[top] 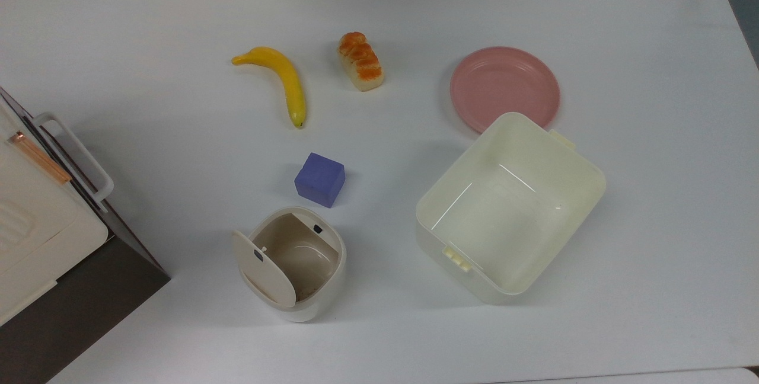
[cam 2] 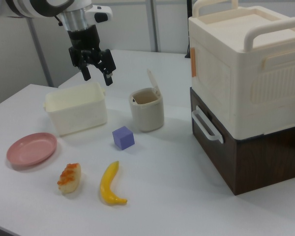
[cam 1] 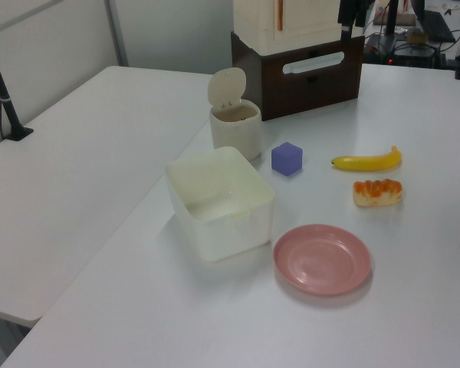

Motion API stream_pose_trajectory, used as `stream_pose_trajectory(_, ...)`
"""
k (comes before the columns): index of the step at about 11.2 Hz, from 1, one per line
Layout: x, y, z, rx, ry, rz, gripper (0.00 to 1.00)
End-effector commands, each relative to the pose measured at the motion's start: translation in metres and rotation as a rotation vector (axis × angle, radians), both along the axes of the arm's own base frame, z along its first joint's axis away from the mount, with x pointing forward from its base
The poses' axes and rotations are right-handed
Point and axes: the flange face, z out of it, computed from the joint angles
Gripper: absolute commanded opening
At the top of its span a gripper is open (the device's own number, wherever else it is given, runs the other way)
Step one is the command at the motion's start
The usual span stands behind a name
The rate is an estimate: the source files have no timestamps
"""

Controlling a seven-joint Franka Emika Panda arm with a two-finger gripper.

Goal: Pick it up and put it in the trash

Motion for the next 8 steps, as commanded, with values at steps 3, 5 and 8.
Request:
stream_pose_trajectory(3, -0.0196, -0.0048, 0.0126, 0.116, -0.027, 0.009, 1.00)
stream_pose_trajectory(5, -0.0192, -0.0047, 0.0103, 0.117, -0.018, 0.015, 1.00)
stream_pose_trajectory(8, -0.0186, -0.0039, 0.0094, 0.117, -0.017, 0.019, 1.00)
